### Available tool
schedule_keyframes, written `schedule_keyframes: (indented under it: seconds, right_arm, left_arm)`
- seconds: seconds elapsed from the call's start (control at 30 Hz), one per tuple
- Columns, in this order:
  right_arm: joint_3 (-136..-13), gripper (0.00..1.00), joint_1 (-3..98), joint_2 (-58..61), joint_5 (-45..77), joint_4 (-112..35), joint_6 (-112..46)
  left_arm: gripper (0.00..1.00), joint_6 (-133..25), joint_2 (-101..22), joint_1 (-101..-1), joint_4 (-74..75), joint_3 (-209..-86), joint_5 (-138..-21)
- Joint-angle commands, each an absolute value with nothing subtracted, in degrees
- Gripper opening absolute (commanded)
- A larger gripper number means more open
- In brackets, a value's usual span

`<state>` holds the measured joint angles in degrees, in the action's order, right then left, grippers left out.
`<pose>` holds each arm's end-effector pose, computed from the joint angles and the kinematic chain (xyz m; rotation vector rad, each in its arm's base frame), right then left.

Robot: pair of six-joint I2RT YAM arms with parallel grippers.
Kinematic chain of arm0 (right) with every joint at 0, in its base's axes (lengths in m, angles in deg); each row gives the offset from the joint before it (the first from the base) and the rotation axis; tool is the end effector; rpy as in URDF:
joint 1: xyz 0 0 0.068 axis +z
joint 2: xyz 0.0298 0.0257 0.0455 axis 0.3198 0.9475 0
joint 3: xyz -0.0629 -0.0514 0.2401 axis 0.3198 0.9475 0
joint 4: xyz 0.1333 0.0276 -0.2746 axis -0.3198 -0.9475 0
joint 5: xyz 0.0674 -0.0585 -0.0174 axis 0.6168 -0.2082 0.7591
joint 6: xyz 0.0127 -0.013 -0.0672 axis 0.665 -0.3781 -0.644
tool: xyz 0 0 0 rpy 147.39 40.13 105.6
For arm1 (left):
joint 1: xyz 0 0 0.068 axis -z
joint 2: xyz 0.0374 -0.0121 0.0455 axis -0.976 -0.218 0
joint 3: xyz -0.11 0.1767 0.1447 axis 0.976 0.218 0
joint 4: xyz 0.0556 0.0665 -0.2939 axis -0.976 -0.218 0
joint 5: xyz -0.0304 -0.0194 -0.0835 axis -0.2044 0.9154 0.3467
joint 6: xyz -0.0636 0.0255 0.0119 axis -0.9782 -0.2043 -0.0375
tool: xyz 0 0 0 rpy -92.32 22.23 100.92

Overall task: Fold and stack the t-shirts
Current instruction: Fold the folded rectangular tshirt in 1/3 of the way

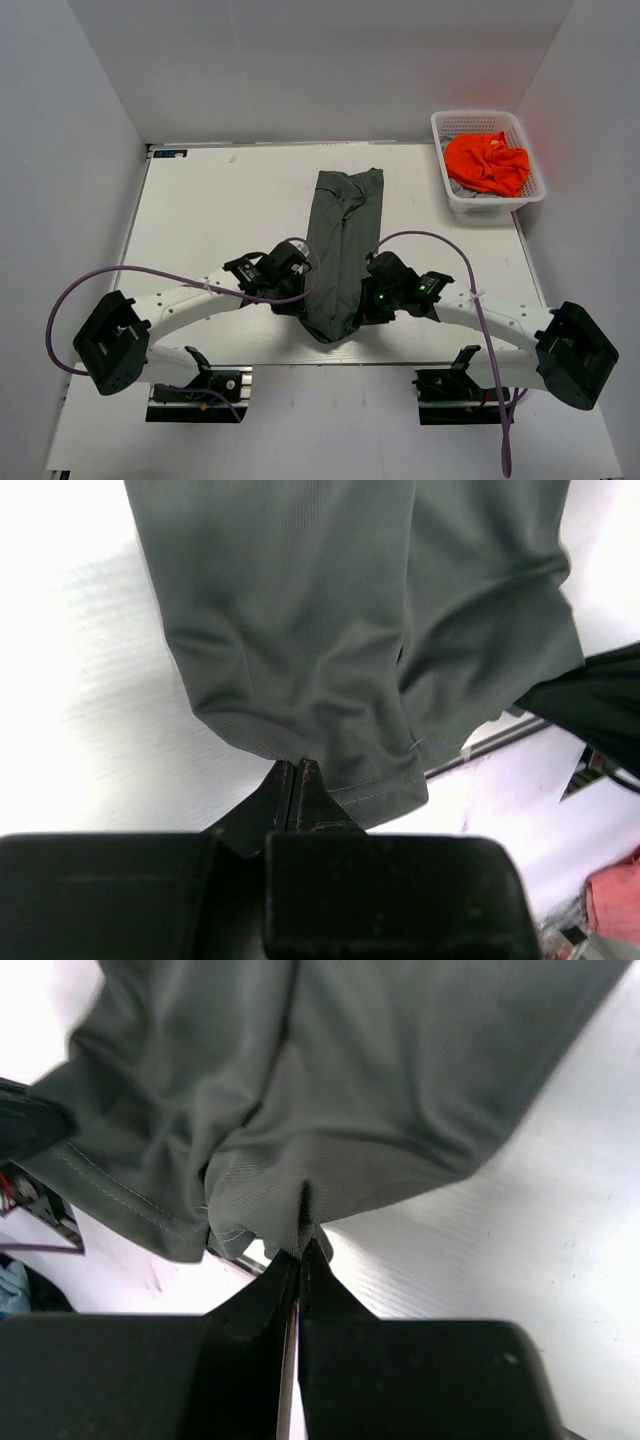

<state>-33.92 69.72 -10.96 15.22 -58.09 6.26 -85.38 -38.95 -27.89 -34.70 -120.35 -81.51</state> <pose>0.1745 0.2266 0.1242 -0.1735 2.7018 0.7697 0.1893 -0.2313 0.1367 0.2018 2.8336 -0.5875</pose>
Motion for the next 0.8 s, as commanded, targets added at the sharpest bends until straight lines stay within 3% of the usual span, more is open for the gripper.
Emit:
schedule_keyframes:
  seconds: [0.0, 0.23, 0.53, 0.77]
  right_arm:
    - [-37.5, 0.00, 69.3, -11.2, 11.5, -58.6, 5.3]
    - [-42.6, 0.00, 67.4, -11.1, 5.7, -62.0, 4.2]
    - [-50.7, 0.00, 63.6, -8.3, -2.5, -64.1, 1.2]
    - [-54.7, 0.00, 58.3, -3.4, -4.7, -61.6, -1.5]
  left_arm:
    - [0.00, -85.0, -38.9, -27.7, -37.4, -124.5, -87.5]
    - [0.00, -86.9, -38.4, -29.0, -32.4, -130.4, -94.0]
    - [0.00, -86.4, -49.5, -29.5, -34.8, -144.5, -108.1]
    - [0.00, -85.3, -60.4, -32.8, -37.2, -154.8, -112.2]
